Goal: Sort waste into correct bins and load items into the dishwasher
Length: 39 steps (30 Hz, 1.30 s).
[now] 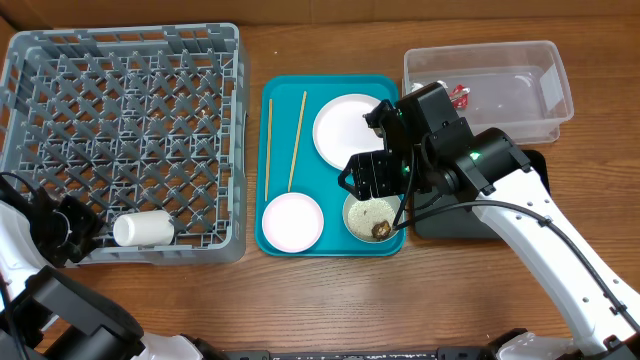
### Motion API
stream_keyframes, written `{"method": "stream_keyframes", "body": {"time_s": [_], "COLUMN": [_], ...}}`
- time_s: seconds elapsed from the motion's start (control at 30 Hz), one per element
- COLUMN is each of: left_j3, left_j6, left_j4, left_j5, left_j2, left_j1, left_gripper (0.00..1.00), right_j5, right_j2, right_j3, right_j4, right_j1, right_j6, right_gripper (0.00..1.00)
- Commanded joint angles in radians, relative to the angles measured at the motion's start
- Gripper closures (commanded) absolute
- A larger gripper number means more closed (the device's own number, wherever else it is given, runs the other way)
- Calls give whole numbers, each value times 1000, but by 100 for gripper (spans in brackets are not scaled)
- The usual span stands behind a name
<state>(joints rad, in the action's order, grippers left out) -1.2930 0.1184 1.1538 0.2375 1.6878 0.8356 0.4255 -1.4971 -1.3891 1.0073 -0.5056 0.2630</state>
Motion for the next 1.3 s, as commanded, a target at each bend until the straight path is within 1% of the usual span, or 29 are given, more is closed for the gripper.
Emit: {"method": "stream_keyframes", "body": {"time_s": [0.0,0.03,0.17,0.23,0.33,0.4,0.43,0.6,0.7,0.77,0.97,1.03,1.2,1.27], "left_j3": [13,13,13,14,26,48,71,115,112,105,29,4,-6,-10], "left_j6": [-19,-19,-34,-37,-36,-36,-36,-35,-48,-98,-192,-203,-209,-214], "left_j4": [0,-2,1,0,-11,-31,-48,-79,-80,-71,-5,18,29,33], "left_j5": [23,27,24,9,-11,-12,-13,-6,80,162,329,360,359,382], "left_j2": [10,10,10,10,10,10,10,10,10,10,-2,-10,-18,-23], "left_j1": [-6,-6,-5,-6,-6,-6,-6,-6,-6,-6,-6,-7,-26,-33], "left_gripper": [88,91,78,77,82,89,96,96,96,96,96,96,96,96], "right_j5": [-6,-6,-6,-6,-6,-6,-6,-6,-6,-6,-6,-6,-6,-6], "right_j2": [8,8,8,8,8,8,8,8,8,8,8,8,8,8], "right_j3": [-11,-11,-11,-11,-11,-11,-11,-11,-11,-11,-11,-11,-11,-11], "right_j4": [-6,-6,-6,-6,-6,-6,-6,-6,-6,-6,-6,-7,-18,-17], "right_j1": [-6,-6,-6,-6,-6,-6,-6,-6,-6,-6,-6,-6,-6,-6], "right_j6": [3,3,3,3,3,3,3,3,3,3,3,3,3,3], "right_gripper": [26,26,26,26,26,26,26,26,26,26,26,26,26,26]}}
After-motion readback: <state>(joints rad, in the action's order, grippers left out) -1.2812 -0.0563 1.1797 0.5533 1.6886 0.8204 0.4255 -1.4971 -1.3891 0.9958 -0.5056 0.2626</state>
